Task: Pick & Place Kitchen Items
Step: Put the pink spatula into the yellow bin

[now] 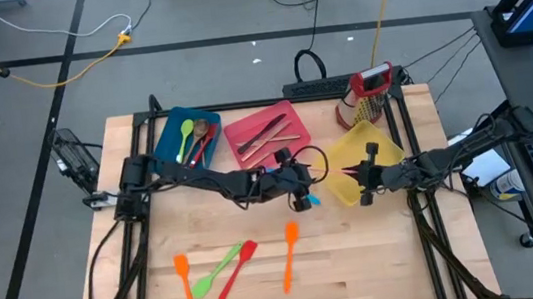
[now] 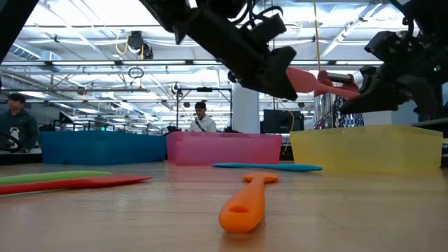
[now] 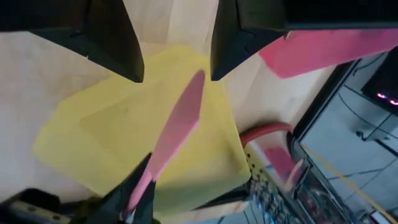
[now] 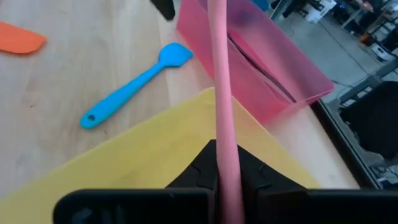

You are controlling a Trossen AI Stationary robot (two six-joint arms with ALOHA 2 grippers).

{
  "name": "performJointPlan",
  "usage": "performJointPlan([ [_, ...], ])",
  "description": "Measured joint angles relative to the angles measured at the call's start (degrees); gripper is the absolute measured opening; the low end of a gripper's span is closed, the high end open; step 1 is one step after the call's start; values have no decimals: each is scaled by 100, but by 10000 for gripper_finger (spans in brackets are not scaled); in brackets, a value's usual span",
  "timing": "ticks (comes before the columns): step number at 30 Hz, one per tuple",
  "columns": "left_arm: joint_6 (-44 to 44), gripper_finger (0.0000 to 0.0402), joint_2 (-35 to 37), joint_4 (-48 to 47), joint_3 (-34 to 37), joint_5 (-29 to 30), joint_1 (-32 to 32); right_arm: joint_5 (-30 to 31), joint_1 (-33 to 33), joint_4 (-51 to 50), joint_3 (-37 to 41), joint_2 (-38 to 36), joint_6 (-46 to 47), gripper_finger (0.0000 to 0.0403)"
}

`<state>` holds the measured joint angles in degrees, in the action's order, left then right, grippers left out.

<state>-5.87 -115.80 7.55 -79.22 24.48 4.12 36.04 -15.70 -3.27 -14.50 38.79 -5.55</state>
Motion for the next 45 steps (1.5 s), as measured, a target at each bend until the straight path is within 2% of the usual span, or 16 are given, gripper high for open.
performJointPlan([
  [4,31,188,248,-564,-1,-3,7,110,2,-214,-4,-92,-361,6],
  [7,114,182,493,-1188,-2,1,-4,615,97,-1002,-102,-141,-350,6],
  [9,160,176,673,-1642,-2,-12,-11,731,215,-1485,-159,-158,-149,6],
  [13,176,166,1013,-2489,-2,-37,-9,261,497,-1524,-251,-170,-121,6],
  [19,369,151,1432,-3221,-2,-40,-39,277,885,-1698,-500,-184,-22,6],
  [22,387,145,1570,-3399,-2,-45,-35,245,1032,-1710,-756,-178,-136,6],
  [27,386,137,1708,-3506,-2,-45,-33,-217,1353,-2024,-1374,-106,-270,6],
  [34,385,136,1712,-3531,-2,-47,-31,-1441,2035,-2355,-1589,257,-373,6],
  [45,624,136,1712,-3786,-2,-47,-31,-1667,2880,-2380,-1589,980,-380,6],
])
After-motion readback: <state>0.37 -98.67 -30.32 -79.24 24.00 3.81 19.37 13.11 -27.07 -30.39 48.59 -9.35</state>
